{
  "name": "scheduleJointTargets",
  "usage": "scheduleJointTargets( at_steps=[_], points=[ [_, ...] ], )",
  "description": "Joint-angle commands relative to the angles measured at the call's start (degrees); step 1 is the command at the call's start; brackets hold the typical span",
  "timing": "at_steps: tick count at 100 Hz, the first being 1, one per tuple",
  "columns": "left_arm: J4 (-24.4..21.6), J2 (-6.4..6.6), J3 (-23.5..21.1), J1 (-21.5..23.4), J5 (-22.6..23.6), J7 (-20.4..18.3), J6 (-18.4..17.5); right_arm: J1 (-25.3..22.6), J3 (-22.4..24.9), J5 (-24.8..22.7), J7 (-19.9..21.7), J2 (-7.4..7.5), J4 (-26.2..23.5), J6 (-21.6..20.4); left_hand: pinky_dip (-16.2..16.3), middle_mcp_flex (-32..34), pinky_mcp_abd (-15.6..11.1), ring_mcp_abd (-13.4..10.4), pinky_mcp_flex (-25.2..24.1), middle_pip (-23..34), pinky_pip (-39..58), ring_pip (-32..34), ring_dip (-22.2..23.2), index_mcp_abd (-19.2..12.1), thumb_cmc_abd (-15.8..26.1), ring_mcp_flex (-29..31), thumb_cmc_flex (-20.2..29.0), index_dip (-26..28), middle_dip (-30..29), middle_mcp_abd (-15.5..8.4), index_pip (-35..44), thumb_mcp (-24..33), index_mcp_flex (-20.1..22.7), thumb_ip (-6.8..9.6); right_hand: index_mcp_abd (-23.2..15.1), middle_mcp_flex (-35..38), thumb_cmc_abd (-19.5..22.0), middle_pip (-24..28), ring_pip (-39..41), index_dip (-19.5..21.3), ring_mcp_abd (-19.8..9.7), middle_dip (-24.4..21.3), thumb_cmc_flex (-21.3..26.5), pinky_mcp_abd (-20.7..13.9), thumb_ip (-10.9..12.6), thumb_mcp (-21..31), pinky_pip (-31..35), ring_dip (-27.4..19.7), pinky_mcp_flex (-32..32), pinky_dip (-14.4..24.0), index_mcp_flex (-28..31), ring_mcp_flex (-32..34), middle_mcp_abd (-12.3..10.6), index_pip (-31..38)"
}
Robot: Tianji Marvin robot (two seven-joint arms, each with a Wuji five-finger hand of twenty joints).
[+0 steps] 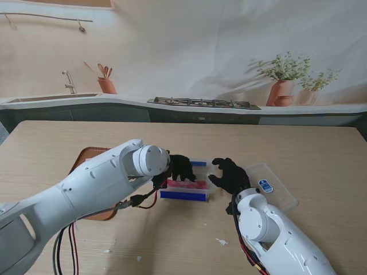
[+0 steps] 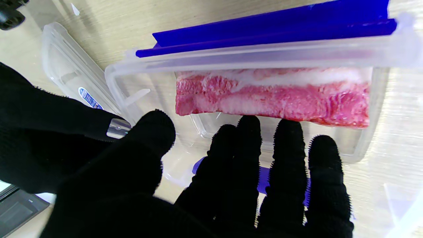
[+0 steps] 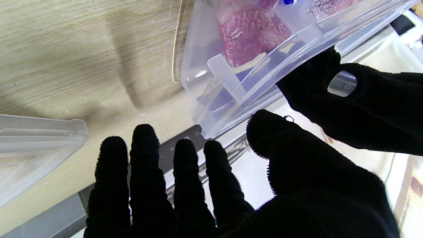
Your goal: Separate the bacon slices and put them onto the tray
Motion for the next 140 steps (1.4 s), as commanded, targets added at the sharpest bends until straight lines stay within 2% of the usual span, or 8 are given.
scheduleJointTargets(
  at_steps=[1, 24, 40, 69, 88, 104, 120, 140],
  points=[
    [-0.19, -0.22, 0.61, 0.03, -0.03, -1.69, 0.74, -0.38, -0.03, 0.05, 0.72, -0.46, -0.3, 0.22, 1.13, 5.21, 2.15, 1.54, 0.5, 4.23, 3.43, 3.06, 1.74, 2.41, -0.95, 3.64, 0.39, 0.13, 2.08, -1.28, 0.52, 0.82, 2.45, 2.28, -0.91, 0.13, 1.06, -0.07, 0.08, -0.42, 0.94, -0.14, 1.45, 0.46, 1.04, -0.52, 1.66, -0.13, 0.34, 0.87, 0.16, 0.74, -0.21, -0.25],
    [0.41, -0.34, 2.69, -1.64, 0.59, -3.16, 0.67, -0.38, -0.01, 0.04, 0.75, -0.45, -0.29, 0.2, 1.31, 6.53, 1.66, 0.97, 0.3, 4.71, 3.48, 3.4, 2.88, 0.6, -0.87, 4.21, 0.73, 0.86, 3.74, -2.47, 2.08, 0.57, 4.54, 2.2, -0.97, 0.13, 1.22, -0.08, 0.12, -0.42, 0.96, -0.14, 1.62, 0.46, 1.05, -0.49, 1.83, -0.11, 0.41, 0.91, 0.16, 0.77, -0.21, -0.23],
    [1.77, -0.81, 4.53, -2.87, 0.97, -4.25, -0.89, -0.41, 0.02, 0.02, 0.7, -0.46, -0.31, 0.21, 1.58, 6.76, 0.31, -0.5, 0.0, 4.59, 3.95, 2.98, 3.03, -3.87, -0.65, 4.2, 2.08, 4.38, 4.56, -4.77, 8.29, 0.33, 6.39, 2.31, -0.98, 0.12, 1.26, -0.1, 0.11, -0.42, 0.98, -0.15, 1.66, 0.45, 1.05, -0.51, 2.02, -0.11, 0.43, 0.97, 0.13, 0.74, -0.22, -0.22],
    [3.41, -1.06, 6.64, -4.12, 2.83, -4.93, -5.13, -0.41, 0.04, 0.09, 0.74, -0.46, -0.3, 0.2, 1.52, 3.97, -1.59, -3.12, -1.14, 2.49, 3.97, 0.91, 1.21, -11.03, -7.61, 2.46, 8.16, 7.94, 4.5, -7.08, 15.31, 0.91, 7.15, -0.13, -0.98, 0.13, 1.26, -0.1, 0.11, -0.43, 0.96, -0.15, 1.69, 0.45, 1.05, -0.54, 2.22, -0.11, 0.44, 1.02, 0.09, 0.76, -0.22, -0.18],
    [4.35, -1.32, 7.66, -4.7, 3.61, -5.11, -7.76, -0.42, 0.08, 0.08, 0.72, -0.46, -0.29, 0.15, 1.19, 2.5, -2.39, -4.33, -1.16, -3.78, 3.79, -3.47, -3.9, -12.42, -10.23, 2.31, 9.06, 6.45, -6.42, -7.74, 17.58, 2.44, 7.14, -0.77, -0.99, 0.12, 1.23, -0.1, 0.13, -0.44, 0.96, -0.15, 1.66, 0.48, 1.06, -0.53, 2.27, -0.11, 0.41, 1.0, 0.05, 0.79, -0.23, -0.17],
    [4.78, -1.38, 8.44, -5.16, 3.76, -5.69, -9.44, -0.46, 0.11, 0.12, 0.74, -0.45, -0.35, 0.11, 0.96, 8.77, -2.66, -5.0, -0.35, -7.05, 3.54, -8.17, -8.96, -13.54, -12.57, 5.55, 11.11, 4.73, -12.55, -7.95, 18.28, 3.54, 8.78, -1.5, -0.99, 0.12, 1.26, -0.11, 0.14, -0.45, 0.97, -0.15, 1.67, 0.45, 1.05, -0.53, 2.35, -0.1, 0.53, 1.02, 0.04, 0.8, -0.24, -0.17],
    [4.82, -1.31, 8.23, -4.92, 4.57, -4.89, -10.69, -0.46, 0.11, 0.18, 0.78, -0.45, -0.34, 0.05, 1.49, 20.27, -1.84, -5.28, 2.5, -10.06, 4.58, -5.27, -9.03, -14.68, -12.74, 10.48, 14.34, 3.48, -2.14, -8.85, 23.02, 4.7, 12.09, -2.45, -1.03, 0.12, 1.22, -0.12, 0.12, -0.46, 1.04, -0.15, 1.62, 0.58, 1.04, -0.58, 2.35, -0.11, 0.51, 0.99, 0.05, 0.84, -0.24, -0.15],
    [4.14, -0.81, 6.73, -3.75, 7.7, -1.4, -12.34, -0.48, 0.14, 0.18, 0.76, -0.45, -0.34, -0.02, 1.69, 22.84, -1.36, -5.33, 1.94, -10.06, 4.64, -3.11, -7.87, -14.17, -12.37, 11.55, 16.36, 6.0, 2.95, -8.58, 28.1, 4.68, 12.4, -3.05, -1.04, 0.12, 1.27, -0.12, 0.11, -0.47, 0.99, -0.15, 1.56, 0.55, 1.04, -0.6, 2.39, -0.12, 0.53, 0.97, 0.03, 0.82, -0.24, -0.15]
  ],
)
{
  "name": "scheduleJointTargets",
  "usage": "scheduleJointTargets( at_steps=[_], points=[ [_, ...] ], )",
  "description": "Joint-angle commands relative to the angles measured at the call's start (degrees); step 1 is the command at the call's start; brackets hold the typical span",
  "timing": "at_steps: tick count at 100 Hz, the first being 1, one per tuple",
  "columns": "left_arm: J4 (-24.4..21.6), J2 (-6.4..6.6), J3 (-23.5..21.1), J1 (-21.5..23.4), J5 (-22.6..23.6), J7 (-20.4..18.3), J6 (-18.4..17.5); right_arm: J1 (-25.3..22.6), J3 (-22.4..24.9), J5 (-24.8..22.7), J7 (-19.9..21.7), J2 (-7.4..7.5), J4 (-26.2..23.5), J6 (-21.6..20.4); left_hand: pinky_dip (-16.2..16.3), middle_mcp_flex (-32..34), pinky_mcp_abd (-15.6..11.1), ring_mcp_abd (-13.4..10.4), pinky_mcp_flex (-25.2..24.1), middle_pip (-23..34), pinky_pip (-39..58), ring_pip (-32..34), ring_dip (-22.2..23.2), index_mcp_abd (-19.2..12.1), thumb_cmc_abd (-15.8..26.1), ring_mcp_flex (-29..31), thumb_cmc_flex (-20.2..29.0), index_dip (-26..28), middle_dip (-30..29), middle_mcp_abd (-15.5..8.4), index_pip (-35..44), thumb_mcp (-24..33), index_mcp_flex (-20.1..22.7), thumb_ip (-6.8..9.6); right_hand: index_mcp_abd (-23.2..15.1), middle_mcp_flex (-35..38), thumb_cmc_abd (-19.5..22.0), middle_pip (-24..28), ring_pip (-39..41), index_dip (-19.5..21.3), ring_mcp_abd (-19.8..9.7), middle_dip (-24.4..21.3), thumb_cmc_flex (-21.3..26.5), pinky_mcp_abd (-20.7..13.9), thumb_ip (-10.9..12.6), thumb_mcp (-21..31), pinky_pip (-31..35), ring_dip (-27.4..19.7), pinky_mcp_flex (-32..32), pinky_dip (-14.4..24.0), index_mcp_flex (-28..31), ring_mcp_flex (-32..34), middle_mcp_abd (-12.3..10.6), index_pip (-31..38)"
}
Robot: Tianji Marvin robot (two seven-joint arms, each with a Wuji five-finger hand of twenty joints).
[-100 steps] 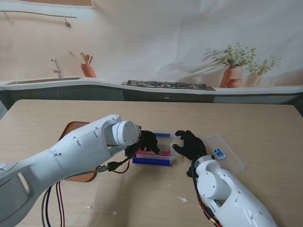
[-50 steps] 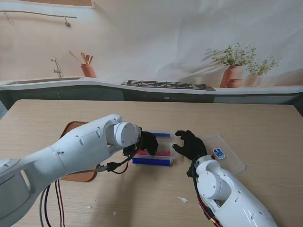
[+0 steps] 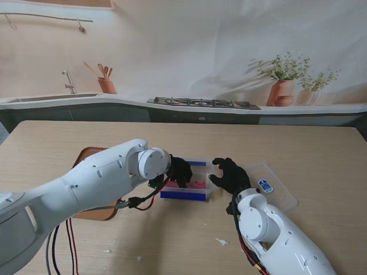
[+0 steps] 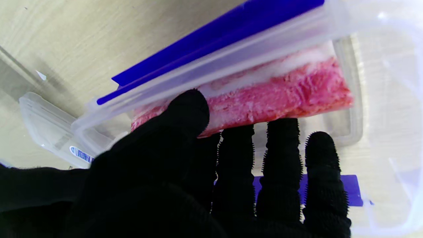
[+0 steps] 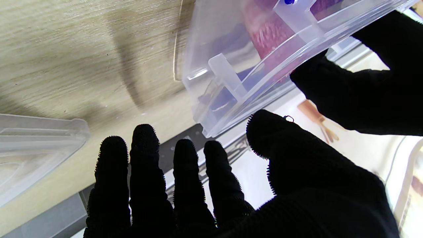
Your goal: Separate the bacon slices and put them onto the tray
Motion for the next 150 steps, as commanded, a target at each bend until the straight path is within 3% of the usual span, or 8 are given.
scheduleJointTargets(
  at_steps=[1, 38, 61, 87, 114, 128, 150],
  points=[
    [-0.76, 0.19, -0.65, 0.49, 0.35, 0.09, -0.4, -0.41, 0.0, 0.09, 0.76, -0.44, -0.3, 0.01, 1.18, 1.97, 0.62, -0.3, -0.4, 0.26, 3.08, 2.02, 1.09, -2.5, -0.9, 1.36, 2.51, 2.39, 1.94, -1.16, 5.52, 1.07, 3.03, -1.73, -1.01, 0.12, 1.22, -0.12, 0.11, -0.47, 0.98, -0.15, 1.56, 0.54, 1.04, -0.59, 2.34, -0.12, 0.45, 0.97, 0.02, 0.81, -0.24, -0.13],
    [-4.46, 3.02, -5.56, 3.08, 6.85, 5.17, -5.08, -0.37, -0.07, 0.13, 0.71, -0.47, -0.27, 0.14, 0.99, 0.76, 0.64, -0.68, -1.44, 1.01, 2.52, 3.21, 2.33, -1.35, -0.36, -0.05, 2.9, 9.58, 6.74, -0.09, 9.21, 2.08, -0.16, -2.42, -0.99, 0.14, 1.26, -0.21, 0.09, -0.49, 0.99, -0.19, 1.59, 0.56, 1.05, -0.62, 2.38, -0.12, 0.42, 0.95, -0.05, 0.78, -0.24, -0.14],
    [-8.55, 5.85, -9.49, 4.01, 10.01, 4.0, -6.15, -0.34, -0.13, 0.22, 0.75, -0.48, -0.25, 0.13, 0.63, 0.05, 0.37, -1.09, -2.38, 0.96, 1.74, 2.71, 2.35, -1.13, 0.37, -1.1, 3.14, 11.73, 7.3, -0.6, 9.77, 1.71, -1.32, -2.62, -1.03, 0.19, 1.29, -0.21, 0.05, -0.51, 1.08, -0.19, 1.54, 0.58, 1.05, -0.69, 2.37, -0.14, 0.39, 0.92, -0.16, 0.75, -0.24, -0.16],
    [-14.87, 9.43, -18.33, 7.94, 15.99, 1.79, -7.67, -0.28, -0.19, 0.37, 0.79, -0.5, -0.23, 0.06, 0.35, -0.33, 0.42, -1.08, -2.85, 0.88, 1.26, 2.46, 2.42, -0.77, 0.85, -1.59, 3.65, 12.99, 7.73, -0.55, 9.69, 1.12, -1.78, -2.57, -1.05, 0.21, 1.23, -0.23, 0.07, -0.52, 1.03, -0.2, 1.44, 0.59, 1.05, -0.77, 2.35, -0.14, 0.37, 0.9, -0.23, 0.81, -0.19, -0.18],
    [-23.02, 12.51, -32.61, 16.0, 23.27, -1.93, -12.14, -0.37, -0.14, 0.45, 0.78, -0.5, -0.27, -0.13, 0.17, -0.61, 0.39, -1.39, -3.05, 0.55, 0.96, 1.98, 2.32, -0.85, 1.21, -1.87, 3.68, 13.84, 7.82, -0.79, 9.59, 0.63, -2.21, -2.42, -1.08, 0.21, 1.08, -0.26, -0.02, -0.53, 1.06, -0.2, 1.2, 0.68, 1.06, -0.88, 2.31, -0.18, 0.35, 0.87, -0.28, 0.78, -0.26, -0.21],
    [-25.25, 12.99, -36.89, 19.08, 23.03, -3.22, -12.03, -0.16, -0.43, 0.42, 0.78, -0.52, -0.03, -0.08, -0.05, -0.1, 0.61, -0.68, -3.15, 0.22, 0.58, 1.67, 2.29, -0.17, 0.65, -1.73, 4.2, 14.22, 7.93, -0.22, 9.32, 0.8, -1.61, -2.1, -1.13, 0.16, 1.11, -0.25, -0.03, -0.52, 1.05, -0.19, 1.23, 0.68, 1.06, -0.87, 2.31, -0.18, 0.35, 0.87, -0.31, 0.79, -0.24, -0.21],
    [-24.17, 13.12, -35.73, 18.55, 21.29, -3.92, -13.31, 0.0, -0.77, 0.33, 0.92, -0.5, -0.03, 0.05, -0.41, -0.29, 0.36, -1.64, -3.34, -0.5, -0.04, 1.02, 2.18, -0.71, 0.64, -1.99, 3.6, 15.52, 8.53, -1.04, 9.4, 1.18, -2.03, -1.7, -1.04, 0.15, 1.22, -0.23, 0.04, -0.5, 0.92, -0.18, 1.2, 0.69, 1.07, -0.86, 2.34, -0.15, 0.47, 0.86, -0.34, 0.87, -0.24, -0.18]
  ],
)
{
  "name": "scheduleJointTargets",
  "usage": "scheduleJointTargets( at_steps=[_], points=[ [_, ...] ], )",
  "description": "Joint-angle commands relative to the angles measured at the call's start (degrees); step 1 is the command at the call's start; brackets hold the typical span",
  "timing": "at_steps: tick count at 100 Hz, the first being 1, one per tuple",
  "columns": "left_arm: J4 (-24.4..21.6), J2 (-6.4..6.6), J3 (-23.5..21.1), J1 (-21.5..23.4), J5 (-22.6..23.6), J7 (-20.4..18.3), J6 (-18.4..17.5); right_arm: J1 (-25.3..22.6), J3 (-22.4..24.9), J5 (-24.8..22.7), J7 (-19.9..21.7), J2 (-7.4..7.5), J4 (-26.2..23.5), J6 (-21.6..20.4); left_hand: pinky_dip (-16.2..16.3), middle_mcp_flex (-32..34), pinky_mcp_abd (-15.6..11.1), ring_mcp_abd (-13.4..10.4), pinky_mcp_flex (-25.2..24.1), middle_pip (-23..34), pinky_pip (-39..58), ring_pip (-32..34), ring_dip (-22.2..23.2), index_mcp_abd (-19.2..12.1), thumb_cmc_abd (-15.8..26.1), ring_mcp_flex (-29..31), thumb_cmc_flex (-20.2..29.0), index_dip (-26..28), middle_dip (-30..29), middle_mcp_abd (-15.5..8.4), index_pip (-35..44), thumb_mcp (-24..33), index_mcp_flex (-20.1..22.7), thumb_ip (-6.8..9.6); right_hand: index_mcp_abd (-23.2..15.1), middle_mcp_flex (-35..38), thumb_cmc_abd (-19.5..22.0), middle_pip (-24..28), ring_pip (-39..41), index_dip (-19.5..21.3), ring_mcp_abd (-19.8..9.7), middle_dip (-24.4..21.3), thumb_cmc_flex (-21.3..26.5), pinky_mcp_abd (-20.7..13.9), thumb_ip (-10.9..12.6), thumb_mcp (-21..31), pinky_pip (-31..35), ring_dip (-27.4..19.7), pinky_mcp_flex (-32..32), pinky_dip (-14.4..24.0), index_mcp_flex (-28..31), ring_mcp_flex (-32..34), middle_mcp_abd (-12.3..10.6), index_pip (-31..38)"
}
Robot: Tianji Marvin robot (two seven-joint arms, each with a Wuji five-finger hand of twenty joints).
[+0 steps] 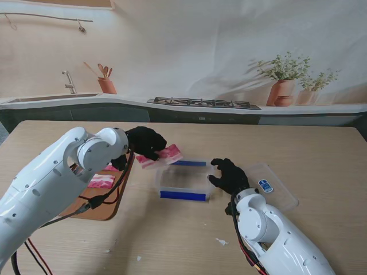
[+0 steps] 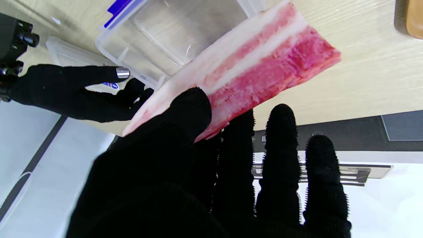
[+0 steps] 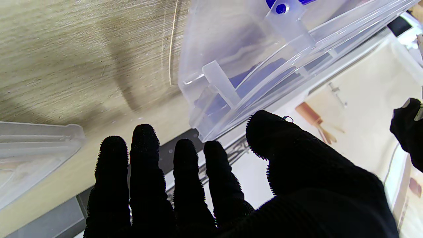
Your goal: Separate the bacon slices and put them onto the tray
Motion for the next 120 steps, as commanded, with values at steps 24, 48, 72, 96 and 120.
scheduleJointTargets(
  at_steps=[24, 48, 72, 96, 120],
  points=[
    [0.38, 0.45, -1.82, 0.02, 1.27, -2.51, -3.79, -0.58, 0.46, 0.02, 0.38, -0.52, -0.19, -0.28, -0.64, 0.2, -0.23, -1.18, -1.08, -0.86, -0.46, -0.54, 0.82, -1.73, 1.06, -0.68, 2.06, 4.03, 2.08, -1.39, 5.74, 2.2, 0.23, -1.11, -1.04, 0.14, 0.68, -0.22, 0.01, -0.5, 0.99, -0.18, 1.22, 0.72, 1.06, -0.81, 1.93, -0.16, 0.45, 0.84, -0.33, 0.85, -0.28, -0.17],
    [-0.93, 2.0, -9.36, 3.68, 5.37, -6.06, -10.16, -0.59, 0.51, 0.0, 0.39, -0.51, -0.27, -0.34, -0.81, -0.08, -0.4, -1.78, -1.12, -1.28, -0.67, -0.87, 0.81, -2.31, 1.49, -0.89, 1.71, 4.61, 2.47, -1.85, 5.66, 2.19, -0.21, -1.2, -1.03, 0.15, 0.73, -0.26, 0.02, -0.52, 1.0, -0.2, 1.22, 0.76, 1.06, -0.86, 1.93, -0.16, 0.45, 0.83, -0.39, 0.84, -0.28, -0.2],
    [-2.38, 3.52, -18.52, 9.59, 9.15, -9.82, -16.33, -0.39, 0.45, -0.19, 0.57, -0.44, -0.14, -0.49, -0.95, 0.05, -0.71, -2.03, -0.88, -1.51, -0.8, -1.09, 0.82, -2.83, 1.44, -0.68, 1.5, 5.06, 2.85, -2.3, 5.78, 2.15, -0.35, -1.01, -1.07, 0.15, 0.73, -0.25, -0.04, -0.52, 1.01, -0.19, 1.19, 0.71, 1.07, -0.91, 1.8, -0.18, 0.38, 0.78, -0.39, 0.78, -0.25, -0.18],
    [-3.51, 5.23, -25.76, 14.56, 11.37, -16.83, -19.88, -0.38, 0.31, -0.33, 0.74, -0.39, -0.26, -0.4, -1.39, -0.36, -0.87, -2.48, -1.54, -1.93, -1.67, -1.54, 0.81, -3.0, 1.88, -1.07, 1.54, 5.42, 3.39, -2.55, 5.57, 1.85, -0.82, -0.7, -1.06, 0.12, 0.74, -0.28, -0.03, -0.54, 1.01, -0.2, 1.18, 0.72, 1.07, -0.95, 1.77, -0.18, 0.39, 0.78, -0.39, 0.83, -0.28, -0.21],
    [-2.61, 6.06, -28.9, 17.58, 12.02, -20.58, -20.31, -0.45, 0.28, -0.44, 0.9, -0.34, -0.47, -0.35, -1.69, -0.67, -0.96, -2.96, -2.24, -1.81, -2.19, -1.75, 1.18, -3.55, 1.16, -1.55, 0.38, 6.32, 4.61, -3.08, 6.02, 3.03, -1.21, 0.69, -1.13, 0.13, 0.77, -0.22, -0.05, -0.53, 1.02, -0.18, 1.23, 0.82, 1.08, -0.92, 1.76, -0.19, 0.41, 0.79, -0.41, 0.82, -0.33, -0.2]
  ],
)
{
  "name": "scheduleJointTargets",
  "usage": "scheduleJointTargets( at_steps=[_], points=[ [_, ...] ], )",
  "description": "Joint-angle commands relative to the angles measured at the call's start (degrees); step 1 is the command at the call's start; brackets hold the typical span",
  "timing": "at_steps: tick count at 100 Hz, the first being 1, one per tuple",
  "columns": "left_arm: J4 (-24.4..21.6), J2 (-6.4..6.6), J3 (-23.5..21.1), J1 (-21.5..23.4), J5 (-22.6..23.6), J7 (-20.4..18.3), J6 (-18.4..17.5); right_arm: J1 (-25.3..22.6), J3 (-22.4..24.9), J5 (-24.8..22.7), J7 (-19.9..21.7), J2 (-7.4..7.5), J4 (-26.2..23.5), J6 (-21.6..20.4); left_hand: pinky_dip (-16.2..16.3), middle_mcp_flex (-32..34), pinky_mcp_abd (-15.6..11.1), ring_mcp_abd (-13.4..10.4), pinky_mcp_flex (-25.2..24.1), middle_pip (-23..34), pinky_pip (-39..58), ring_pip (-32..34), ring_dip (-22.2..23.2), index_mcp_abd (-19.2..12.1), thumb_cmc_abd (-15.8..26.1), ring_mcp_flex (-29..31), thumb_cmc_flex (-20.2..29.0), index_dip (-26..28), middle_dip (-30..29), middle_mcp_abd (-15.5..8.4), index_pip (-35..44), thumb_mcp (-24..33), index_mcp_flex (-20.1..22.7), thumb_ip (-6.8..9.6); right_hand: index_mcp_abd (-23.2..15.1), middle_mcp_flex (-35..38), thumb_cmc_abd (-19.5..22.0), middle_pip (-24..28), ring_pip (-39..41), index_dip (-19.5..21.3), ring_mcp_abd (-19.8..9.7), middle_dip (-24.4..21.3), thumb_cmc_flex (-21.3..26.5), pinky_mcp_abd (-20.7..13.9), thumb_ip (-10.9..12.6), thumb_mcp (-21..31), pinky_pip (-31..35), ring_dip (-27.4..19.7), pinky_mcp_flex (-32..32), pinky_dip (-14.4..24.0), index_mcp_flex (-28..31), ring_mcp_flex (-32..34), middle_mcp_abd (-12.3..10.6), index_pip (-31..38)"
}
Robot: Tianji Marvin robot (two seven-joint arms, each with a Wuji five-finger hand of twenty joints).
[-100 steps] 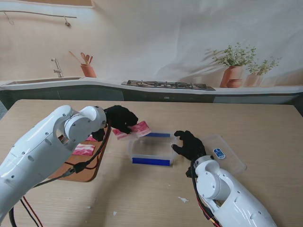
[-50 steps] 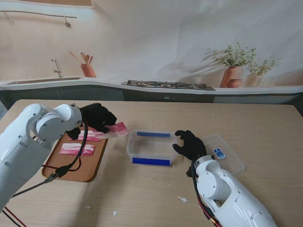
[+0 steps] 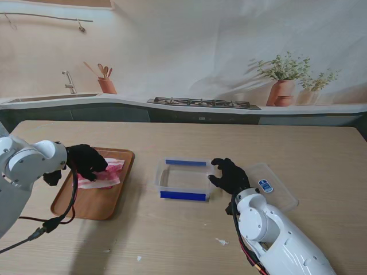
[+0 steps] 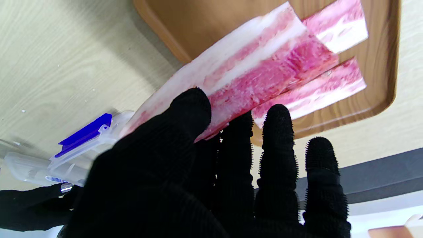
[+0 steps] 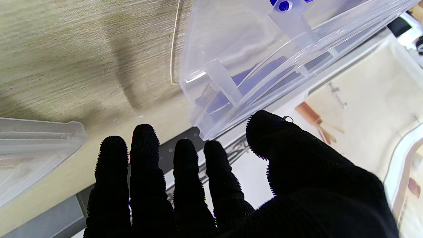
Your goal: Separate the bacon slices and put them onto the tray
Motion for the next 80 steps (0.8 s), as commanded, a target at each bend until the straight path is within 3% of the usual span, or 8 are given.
scheduleJointTargets(
  at_steps=[1, 55, 80],
  points=[
    [0.85, 0.57, -0.55, 1.26, 0.83, -1.51, 0.04, -0.31, -0.1, -0.03, 0.71, -0.37, -0.42, -0.04, -0.44, -0.11, -0.55, -0.8, -1.1, -0.34, -0.72, -0.35, 1.16, -3.3, 1.12, -1.56, 0.44, 2.09, 1.09, -2.21, 5.61, 3.03, -0.13, 0.7, -1.14, 0.13, 0.75, -0.22, -0.05, -0.53, 1.02, -0.18, 1.22, 0.82, 1.08, -0.92, 1.75, -0.19, 0.41, 0.79, -0.4, 0.82, -0.33, -0.2],
    [4.88, 1.81, 0.51, 2.11, 3.83, -7.04, -1.57, -0.5, -0.04, -0.19, 0.67, -0.33, -0.65, -0.3, -1.02, -1.65, -1.99, -2.99, -3.71, -1.28, -3.25, -2.56, 0.37, -5.73, 0.65, -3.46, -1.03, 3.22, 1.35, -4.19, 6.31, 4.52, -0.91, 2.49, -1.18, 0.17, 0.82, -0.27, -0.05, -0.51, 0.96, -0.2, 1.24, 0.72, 1.09, -0.94, 1.67, -0.19, 0.4, 0.82, -0.4, 0.84, -0.35, -0.2],
    [7.5, 2.18, 3.46, 0.31, 6.21, -6.8, -4.79, -0.12, -0.59, -0.05, 0.91, -0.36, -0.35, 0.15, -0.86, -2.1, -3.42, -5.47, -4.83, -2.35, -4.22, -3.91, -0.53, -9.71, -0.42, -4.23, -2.73, 3.23, 1.04, -6.74, 6.39, 6.3, -0.55, 3.57, -1.15, 0.19, 0.92, -0.26, -0.03, -0.51, 1.0, -0.2, 1.17, 0.74, 1.09, -1.0, 1.7, -0.18, 0.45, 0.88, -0.44, 0.89, -0.34, -0.2]
  ],
)
